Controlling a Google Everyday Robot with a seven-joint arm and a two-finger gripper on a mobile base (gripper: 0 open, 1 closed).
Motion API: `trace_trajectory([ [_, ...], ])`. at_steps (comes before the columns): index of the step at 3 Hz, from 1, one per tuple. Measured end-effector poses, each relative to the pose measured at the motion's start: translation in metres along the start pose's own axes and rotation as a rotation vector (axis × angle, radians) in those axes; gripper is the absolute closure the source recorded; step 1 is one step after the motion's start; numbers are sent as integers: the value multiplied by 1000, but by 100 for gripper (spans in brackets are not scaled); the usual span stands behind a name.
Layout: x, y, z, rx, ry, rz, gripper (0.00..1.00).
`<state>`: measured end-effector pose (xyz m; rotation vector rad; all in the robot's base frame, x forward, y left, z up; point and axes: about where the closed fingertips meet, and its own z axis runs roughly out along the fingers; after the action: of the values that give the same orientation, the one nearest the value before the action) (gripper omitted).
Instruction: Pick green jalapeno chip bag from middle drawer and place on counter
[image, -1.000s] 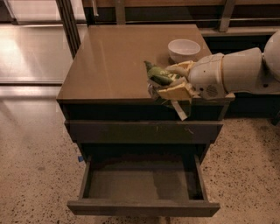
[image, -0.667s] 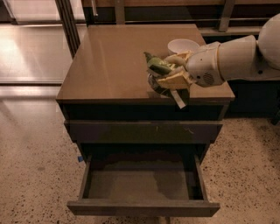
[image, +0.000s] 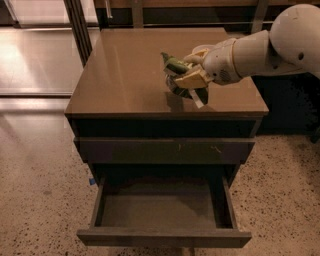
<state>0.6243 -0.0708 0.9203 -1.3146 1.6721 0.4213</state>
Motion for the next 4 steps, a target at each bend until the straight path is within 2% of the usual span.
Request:
trace_trajectory([
  [1, 13, -20, 22, 10, 14, 9, 100],
  [2, 14, -22, 24, 10, 15, 9, 83],
  [4, 14, -22, 24, 9, 15, 9, 37],
])
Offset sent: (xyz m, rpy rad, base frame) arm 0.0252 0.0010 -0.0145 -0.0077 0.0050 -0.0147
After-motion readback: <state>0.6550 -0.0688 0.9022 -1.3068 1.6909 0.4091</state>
